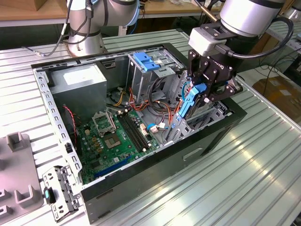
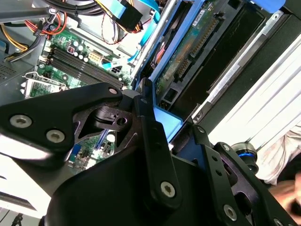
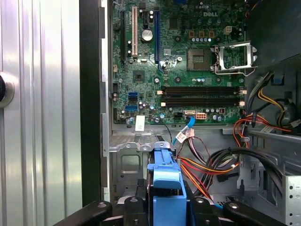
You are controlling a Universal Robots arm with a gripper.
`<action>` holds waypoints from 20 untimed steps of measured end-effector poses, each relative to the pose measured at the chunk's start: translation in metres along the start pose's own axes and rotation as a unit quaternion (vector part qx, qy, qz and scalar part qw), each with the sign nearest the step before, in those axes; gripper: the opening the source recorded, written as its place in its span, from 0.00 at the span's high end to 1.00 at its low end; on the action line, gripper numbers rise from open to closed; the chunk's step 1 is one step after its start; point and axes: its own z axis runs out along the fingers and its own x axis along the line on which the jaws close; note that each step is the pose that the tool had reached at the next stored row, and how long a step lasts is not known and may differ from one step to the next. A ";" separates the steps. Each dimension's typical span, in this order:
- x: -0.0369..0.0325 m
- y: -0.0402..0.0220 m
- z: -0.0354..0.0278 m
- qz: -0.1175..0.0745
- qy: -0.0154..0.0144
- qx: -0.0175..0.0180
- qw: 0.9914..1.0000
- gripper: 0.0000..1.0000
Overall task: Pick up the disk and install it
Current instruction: 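Insert the disk into the insertion slot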
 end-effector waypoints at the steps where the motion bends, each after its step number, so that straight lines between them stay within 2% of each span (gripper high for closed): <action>1: 0.0000 0.0000 0.0000 0.000 0.000 0.000 1.000 0.63; 20: 0.0000 0.0000 0.0000 0.000 0.003 0.000 1.000 0.63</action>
